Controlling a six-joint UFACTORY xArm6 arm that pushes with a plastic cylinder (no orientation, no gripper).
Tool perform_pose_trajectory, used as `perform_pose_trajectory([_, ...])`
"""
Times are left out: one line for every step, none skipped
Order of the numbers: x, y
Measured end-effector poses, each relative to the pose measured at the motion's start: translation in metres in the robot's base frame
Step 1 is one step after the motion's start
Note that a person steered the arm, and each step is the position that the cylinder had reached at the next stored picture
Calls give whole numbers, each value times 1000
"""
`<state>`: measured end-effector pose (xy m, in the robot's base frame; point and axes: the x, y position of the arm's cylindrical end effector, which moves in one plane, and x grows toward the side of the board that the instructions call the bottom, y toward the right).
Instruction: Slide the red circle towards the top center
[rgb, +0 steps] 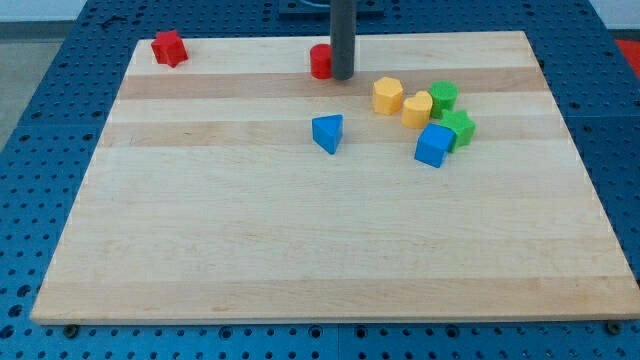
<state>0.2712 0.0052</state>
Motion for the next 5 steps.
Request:
perform_pose_trajectory([-6, -8])
perform_pose_trajectory([-4, -15])
perform_pose_trajectory([-3, -40])
perform_pose_trajectory([2, -59])
perform_pose_trajectory([0, -86])
